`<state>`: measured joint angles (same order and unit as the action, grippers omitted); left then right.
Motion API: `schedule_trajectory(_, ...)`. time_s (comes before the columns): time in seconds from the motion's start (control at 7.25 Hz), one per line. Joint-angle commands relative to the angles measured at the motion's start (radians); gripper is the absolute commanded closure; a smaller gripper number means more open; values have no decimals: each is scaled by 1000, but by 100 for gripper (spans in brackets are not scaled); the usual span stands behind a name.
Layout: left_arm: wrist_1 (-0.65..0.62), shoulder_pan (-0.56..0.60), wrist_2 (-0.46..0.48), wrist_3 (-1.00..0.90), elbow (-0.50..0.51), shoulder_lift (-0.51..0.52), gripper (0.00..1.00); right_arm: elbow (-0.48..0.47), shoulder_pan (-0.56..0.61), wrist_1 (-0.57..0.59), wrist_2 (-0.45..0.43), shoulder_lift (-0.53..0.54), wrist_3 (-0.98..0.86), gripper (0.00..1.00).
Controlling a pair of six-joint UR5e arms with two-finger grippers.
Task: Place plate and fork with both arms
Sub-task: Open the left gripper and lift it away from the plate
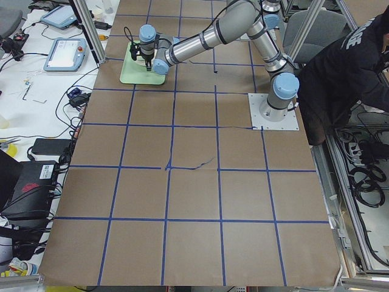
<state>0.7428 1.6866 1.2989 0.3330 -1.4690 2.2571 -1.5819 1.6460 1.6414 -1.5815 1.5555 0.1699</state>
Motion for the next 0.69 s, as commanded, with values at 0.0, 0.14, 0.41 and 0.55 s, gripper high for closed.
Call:
schedule_trajectory(0.0,26,-9,168,-78,-63,-112,0,-1,0,0,0,0,0,0)
schedule_trajectory(0.14,58,-11,227,-92,-86,-196,0,-1,0,0,0,0,0,0)
schedule_trajectory(0.41,300,-1,237,-106,-30,-343,0,-9,0,6,-3,0,-1,0)
schedule_trajectory(0.55,429,4,235,-135,5,-406,0,-9,0,8,-17,0,-1,0)
